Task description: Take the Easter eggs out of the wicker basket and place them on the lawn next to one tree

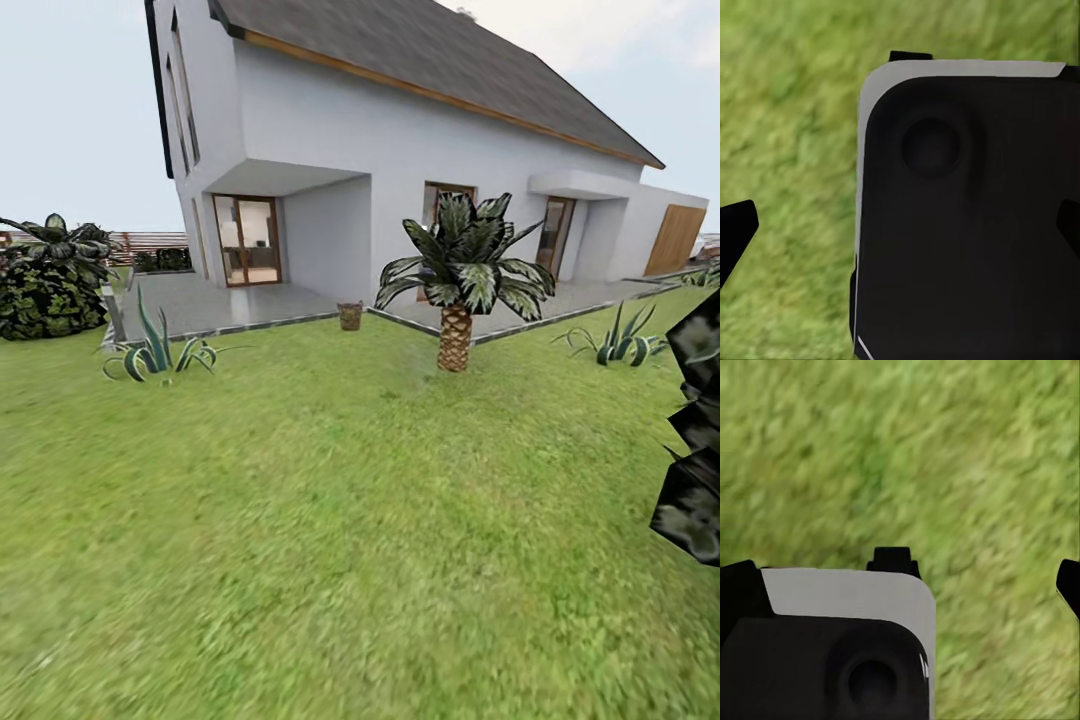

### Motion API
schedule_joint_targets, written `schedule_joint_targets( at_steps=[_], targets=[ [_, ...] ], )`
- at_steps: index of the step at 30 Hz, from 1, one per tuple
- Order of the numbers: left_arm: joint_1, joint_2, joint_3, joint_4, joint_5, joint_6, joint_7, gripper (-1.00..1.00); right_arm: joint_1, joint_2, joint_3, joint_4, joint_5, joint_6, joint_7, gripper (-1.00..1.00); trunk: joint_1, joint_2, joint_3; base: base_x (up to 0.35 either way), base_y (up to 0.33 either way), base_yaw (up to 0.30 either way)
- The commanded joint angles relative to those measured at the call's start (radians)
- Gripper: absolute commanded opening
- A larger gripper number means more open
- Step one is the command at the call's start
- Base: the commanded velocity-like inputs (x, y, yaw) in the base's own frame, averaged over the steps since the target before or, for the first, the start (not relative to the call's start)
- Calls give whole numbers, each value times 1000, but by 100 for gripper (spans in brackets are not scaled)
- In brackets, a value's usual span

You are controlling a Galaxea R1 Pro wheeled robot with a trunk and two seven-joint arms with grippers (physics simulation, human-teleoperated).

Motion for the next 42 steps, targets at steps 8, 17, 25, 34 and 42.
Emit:
schedule_joint_targets(
  at_steps=[8, 17, 25, 34, 42],
  targets=[
    [1, 0, -1, -2, 9, -1, -1, 100, -1, -1, -1, 1, -2, -4, 3, 100, 1, 0, -1, 337, 0, 236],
    [1, 0, -1, -2, 10, -1, -1, 100, -1, -2, 0, 1, -1, -2, 3, 100, 1, 0, -1, 337, 0, 126],
    [1, 0, -1, -2, 10, -1, -1, 100, -1, -2, 0, 1, -2, -3, 3, 100, 1, 0, -1, 337, 0, 2],
    [0, 0, -1, -2, 10, -1, -2, 100, -1, 0, 0, 1, -2, -2, 3, 100, 1, 0, -1, 337, 0, 104],
    [0, 0, -1, -2, 10, -1, -2, 100, -1, 0, 0, 1, -2, -2, 3, 100, 1, 0, -1, 338, 0, 184]
  ],
)
